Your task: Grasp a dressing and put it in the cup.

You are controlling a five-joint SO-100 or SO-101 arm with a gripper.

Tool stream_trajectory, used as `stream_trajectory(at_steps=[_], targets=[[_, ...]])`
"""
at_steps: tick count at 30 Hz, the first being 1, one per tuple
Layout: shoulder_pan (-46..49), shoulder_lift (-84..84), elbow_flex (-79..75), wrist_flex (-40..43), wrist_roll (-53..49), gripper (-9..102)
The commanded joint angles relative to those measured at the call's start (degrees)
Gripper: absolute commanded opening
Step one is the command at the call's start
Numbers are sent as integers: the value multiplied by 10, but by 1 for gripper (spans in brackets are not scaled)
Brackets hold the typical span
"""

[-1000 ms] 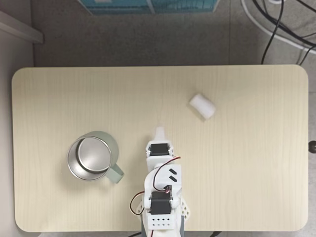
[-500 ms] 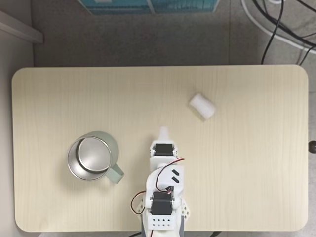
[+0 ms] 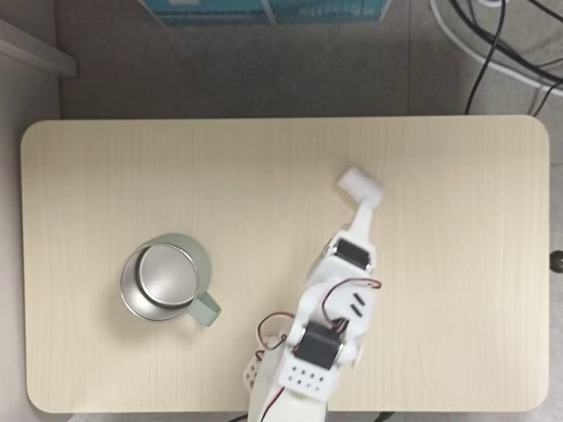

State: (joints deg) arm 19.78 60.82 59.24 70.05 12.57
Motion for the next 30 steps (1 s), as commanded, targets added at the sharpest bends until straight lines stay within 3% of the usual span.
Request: stream_trajectory(at_steps=[1,13,23,30], targets=[[0,81,53,4,7,26],[9,334,171,-40,2,26],[-6,402,192,-62,0,25],[-12,403,194,-73,-18,2]])
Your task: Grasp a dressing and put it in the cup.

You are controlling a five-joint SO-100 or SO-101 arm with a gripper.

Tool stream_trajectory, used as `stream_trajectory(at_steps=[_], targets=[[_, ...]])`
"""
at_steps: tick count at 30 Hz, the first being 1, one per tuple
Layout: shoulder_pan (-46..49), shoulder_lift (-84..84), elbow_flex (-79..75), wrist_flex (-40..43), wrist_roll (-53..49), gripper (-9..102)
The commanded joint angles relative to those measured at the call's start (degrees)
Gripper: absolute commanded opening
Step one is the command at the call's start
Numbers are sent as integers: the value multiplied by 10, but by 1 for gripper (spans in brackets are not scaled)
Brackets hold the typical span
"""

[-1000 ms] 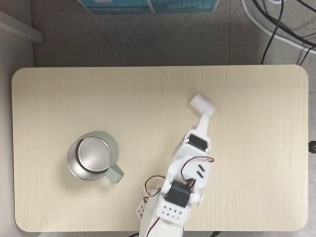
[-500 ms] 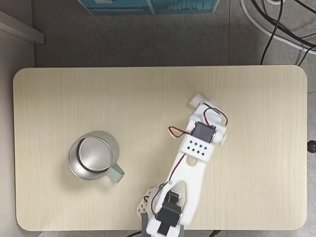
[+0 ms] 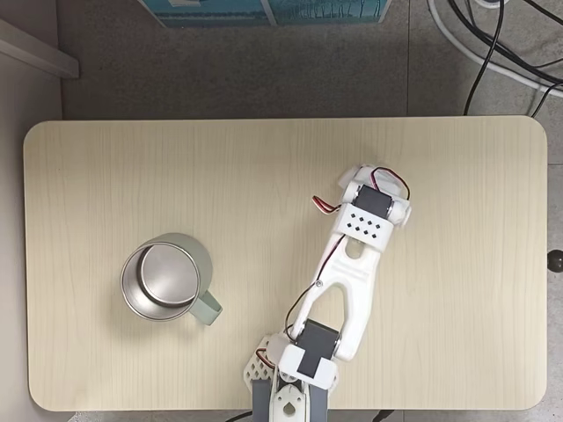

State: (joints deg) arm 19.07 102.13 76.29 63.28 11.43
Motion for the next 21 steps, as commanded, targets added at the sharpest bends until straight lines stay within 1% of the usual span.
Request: stream_trajectory(at_steps=[1,5,9,16,21], targets=[[-4,-13,23,-5,-8,1],[4,-33,18,-2,-4,0],[7,-91,27,36,-4,0],[4,-212,150,205,-13,0],[0,-256,230,296,-24,0]])
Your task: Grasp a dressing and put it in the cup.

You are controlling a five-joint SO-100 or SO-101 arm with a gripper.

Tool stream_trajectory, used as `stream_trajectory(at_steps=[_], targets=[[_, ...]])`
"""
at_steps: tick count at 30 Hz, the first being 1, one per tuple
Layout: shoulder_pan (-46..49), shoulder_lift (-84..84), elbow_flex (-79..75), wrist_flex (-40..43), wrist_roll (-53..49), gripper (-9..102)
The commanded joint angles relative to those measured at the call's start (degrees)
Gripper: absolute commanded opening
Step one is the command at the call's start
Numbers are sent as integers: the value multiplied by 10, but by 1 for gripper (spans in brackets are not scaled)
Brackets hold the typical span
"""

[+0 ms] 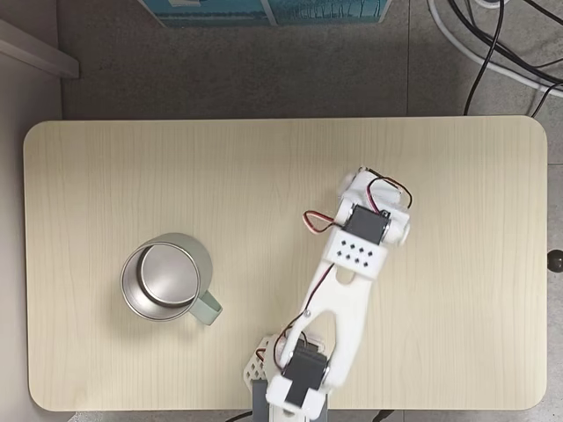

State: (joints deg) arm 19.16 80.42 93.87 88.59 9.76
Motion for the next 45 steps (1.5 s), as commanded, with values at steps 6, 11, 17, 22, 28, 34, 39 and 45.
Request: stream_trajectory(at_steps=[6,11,17,22,28,34,39,45], targets=[[-21,-73,90,86,-11,1],[-127,-116,98,98,-12,0],[-347,-181,138,126,-37,0],[-526,-214,155,138,-93,0],[-683,-226,126,156,-143,0],[-732,-207,21,142,-184,0],[-733,-216,-73,86,-193,0],[-729,-249,-177,28,-196,0]])
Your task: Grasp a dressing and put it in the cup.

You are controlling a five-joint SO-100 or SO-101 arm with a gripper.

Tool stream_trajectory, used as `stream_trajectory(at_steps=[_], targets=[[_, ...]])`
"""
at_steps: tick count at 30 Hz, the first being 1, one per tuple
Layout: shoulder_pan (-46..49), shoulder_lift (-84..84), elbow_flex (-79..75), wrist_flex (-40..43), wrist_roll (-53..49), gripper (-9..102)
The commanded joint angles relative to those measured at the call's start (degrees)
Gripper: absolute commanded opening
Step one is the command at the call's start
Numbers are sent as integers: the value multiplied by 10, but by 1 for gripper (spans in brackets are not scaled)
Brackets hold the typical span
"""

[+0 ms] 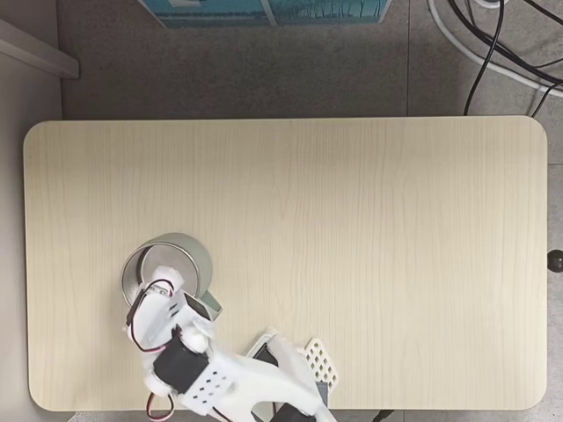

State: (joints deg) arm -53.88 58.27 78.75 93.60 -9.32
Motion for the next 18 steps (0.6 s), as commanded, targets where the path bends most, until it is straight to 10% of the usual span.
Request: stream_trajectory(at_steps=[1,18], targets=[[1,-30,-32,-24,-6,0],[11,-37,-11,2,23,25]])
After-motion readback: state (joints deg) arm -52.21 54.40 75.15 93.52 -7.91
